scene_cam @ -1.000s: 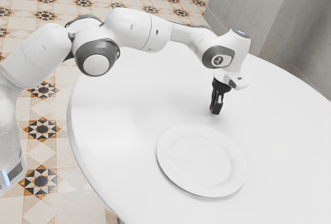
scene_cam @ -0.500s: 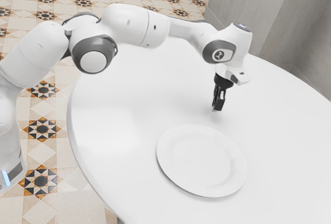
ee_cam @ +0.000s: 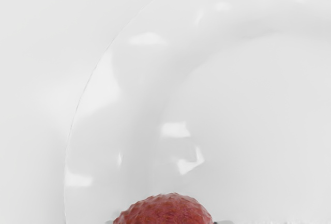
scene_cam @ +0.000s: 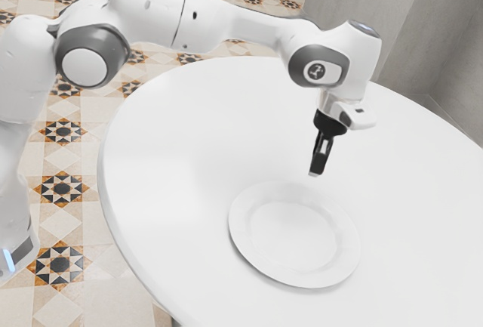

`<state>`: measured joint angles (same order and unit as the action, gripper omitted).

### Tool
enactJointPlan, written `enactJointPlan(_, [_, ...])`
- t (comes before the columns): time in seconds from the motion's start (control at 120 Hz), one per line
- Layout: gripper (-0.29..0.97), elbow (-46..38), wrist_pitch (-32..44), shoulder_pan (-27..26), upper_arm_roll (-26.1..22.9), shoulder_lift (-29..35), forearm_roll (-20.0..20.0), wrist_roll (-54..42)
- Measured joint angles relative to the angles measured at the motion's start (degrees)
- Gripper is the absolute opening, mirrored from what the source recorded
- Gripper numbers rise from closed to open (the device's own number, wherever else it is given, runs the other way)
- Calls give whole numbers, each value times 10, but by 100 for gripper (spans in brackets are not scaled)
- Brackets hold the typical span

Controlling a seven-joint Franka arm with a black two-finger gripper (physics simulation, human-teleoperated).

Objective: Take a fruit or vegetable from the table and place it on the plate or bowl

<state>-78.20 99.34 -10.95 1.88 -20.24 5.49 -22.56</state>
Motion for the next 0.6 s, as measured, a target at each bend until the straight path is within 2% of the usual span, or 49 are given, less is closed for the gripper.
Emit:
enactJointPlan(0.283, [18, -30, 1, -49, 0, 15, 20, 29])
enactJointPlan(0.442, [18, -34, 2, -54, 0, 18, 25, 41])
enactJointPlan(0.6, [49, -35, 0, -55, -1, 20, 27, 49])
